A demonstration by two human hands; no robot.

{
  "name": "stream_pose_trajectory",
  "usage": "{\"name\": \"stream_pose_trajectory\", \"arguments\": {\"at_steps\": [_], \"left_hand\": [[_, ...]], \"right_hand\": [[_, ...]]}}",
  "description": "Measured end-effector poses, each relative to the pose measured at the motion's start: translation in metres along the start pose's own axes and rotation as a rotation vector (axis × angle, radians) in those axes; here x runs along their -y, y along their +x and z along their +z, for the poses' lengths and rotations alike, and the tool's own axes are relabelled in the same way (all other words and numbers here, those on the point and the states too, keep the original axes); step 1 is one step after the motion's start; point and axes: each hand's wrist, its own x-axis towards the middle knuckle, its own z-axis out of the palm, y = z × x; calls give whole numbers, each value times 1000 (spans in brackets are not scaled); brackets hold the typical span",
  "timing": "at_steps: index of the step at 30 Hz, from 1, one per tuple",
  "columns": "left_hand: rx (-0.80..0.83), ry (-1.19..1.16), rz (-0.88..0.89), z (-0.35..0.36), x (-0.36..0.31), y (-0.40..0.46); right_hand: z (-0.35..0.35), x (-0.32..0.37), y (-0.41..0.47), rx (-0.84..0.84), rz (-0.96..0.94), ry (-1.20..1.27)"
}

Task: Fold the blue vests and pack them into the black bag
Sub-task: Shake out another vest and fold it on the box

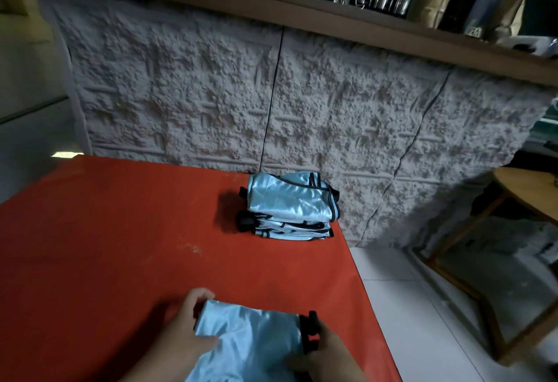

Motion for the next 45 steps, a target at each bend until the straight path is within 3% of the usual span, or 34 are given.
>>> {"name": "stream_pose_trajectory", "arguments": {"at_steps": [3, 6, 11, 14, 18, 24, 29, 32, 34, 36, 38, 41, 45], "left_hand": [[8, 30, 106, 1, -7, 4], [-40, 70, 192, 4, -28, 19], [-76, -17, 324, 12, -117, 78], [-95, -156, 347, 16, -165, 126], [-89, -147, 311, 21, -182, 203], [-111, -54, 210, 35, -163, 277], [-195, 193, 222, 52, -141, 287], [-315, 194, 218, 54, -136, 289], [-351, 94, 91, 54, -131, 288], [-202, -176, -108, 52, -130, 286], [-16, -295, -262, 51, -127, 283], [94, -266, -294, 49, -119, 286], [161, -279, -294, 50, -109, 291]], "right_hand": [[-8, 7, 2, -13, -32, 10], [-23, 36, -2, -179, -114, 120], [-74, 128, 21, -338, -275, 193], [-104, 185, 55, -381, -331, 184], [-119, 233, 118, -390, -334, 130], [-125, 235, 208, -508, -303, -79], [-117, 200, 237, -563, -247, -265], [-116, 187, 242, -490, -187, -79], [-116, 181, 241, -355, -138, 100], [-115, 176, 243, -212, -91, 193], [-112, 170, 248, -124, -70, 203], [-116, 156, 276, -117, -95, 164], [-108, 159, 252, -152, -117, 90]]}}
